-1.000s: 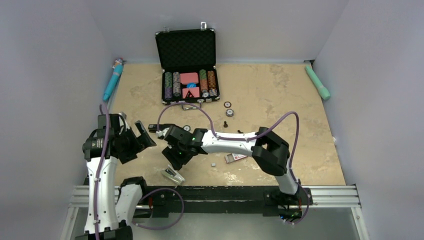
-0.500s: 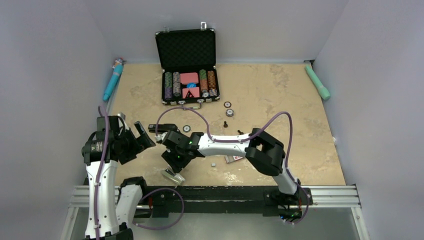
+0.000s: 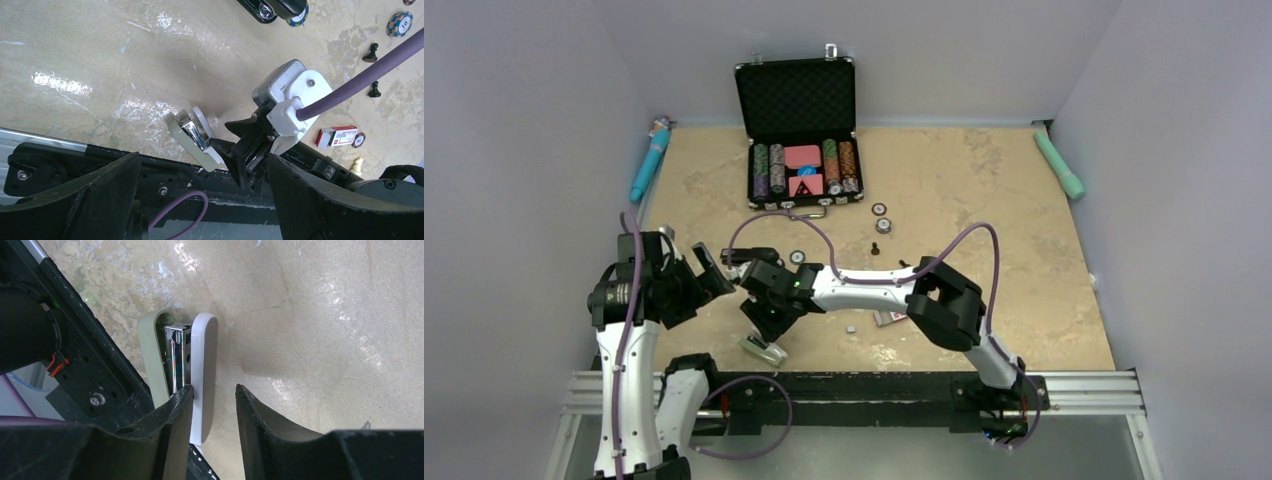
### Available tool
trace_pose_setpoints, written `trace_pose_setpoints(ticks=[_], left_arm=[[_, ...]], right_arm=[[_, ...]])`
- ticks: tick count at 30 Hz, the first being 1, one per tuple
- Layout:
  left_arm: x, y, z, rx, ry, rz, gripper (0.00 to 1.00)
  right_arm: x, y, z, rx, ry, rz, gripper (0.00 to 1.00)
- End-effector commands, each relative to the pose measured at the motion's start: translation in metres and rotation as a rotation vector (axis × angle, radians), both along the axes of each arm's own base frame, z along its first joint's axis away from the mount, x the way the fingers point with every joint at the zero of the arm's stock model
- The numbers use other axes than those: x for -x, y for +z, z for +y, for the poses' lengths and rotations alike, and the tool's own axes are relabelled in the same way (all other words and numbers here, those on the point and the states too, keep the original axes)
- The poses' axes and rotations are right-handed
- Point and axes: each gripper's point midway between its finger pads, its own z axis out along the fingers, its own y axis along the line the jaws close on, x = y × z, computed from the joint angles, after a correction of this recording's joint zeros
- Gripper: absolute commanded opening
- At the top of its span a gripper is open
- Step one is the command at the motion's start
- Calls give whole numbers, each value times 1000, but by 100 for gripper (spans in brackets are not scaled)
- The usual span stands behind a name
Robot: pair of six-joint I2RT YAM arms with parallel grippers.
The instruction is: Unload the staples from the stapler
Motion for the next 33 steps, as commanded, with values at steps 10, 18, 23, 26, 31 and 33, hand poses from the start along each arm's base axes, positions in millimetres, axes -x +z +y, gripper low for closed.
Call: trace_pose_setpoints(ticks=[10, 18, 23, 26, 31, 33], left_arm=[[-3, 0, 3, -21, -11, -25, 100], [-3, 0, 3, -22, -10, -24, 100], [-3, 0, 3, -22, -11, -25, 100], [-3, 0, 2, -22, -13, -27, 100], [-4, 0, 2, -18, -17, -24, 100], [-4, 0, 2, -19, -19, -24, 100]], right_arm=[[15, -27, 2, 99, 8, -37, 34], [12, -37, -5, 129, 5, -67, 23], [-4, -37, -25, 189, -28, -149, 0], [-21, -14, -37, 173, -74, -209, 0], [-54, 12, -72, 185, -172, -258, 0], [-66, 23, -85, 184, -207, -278, 0]])
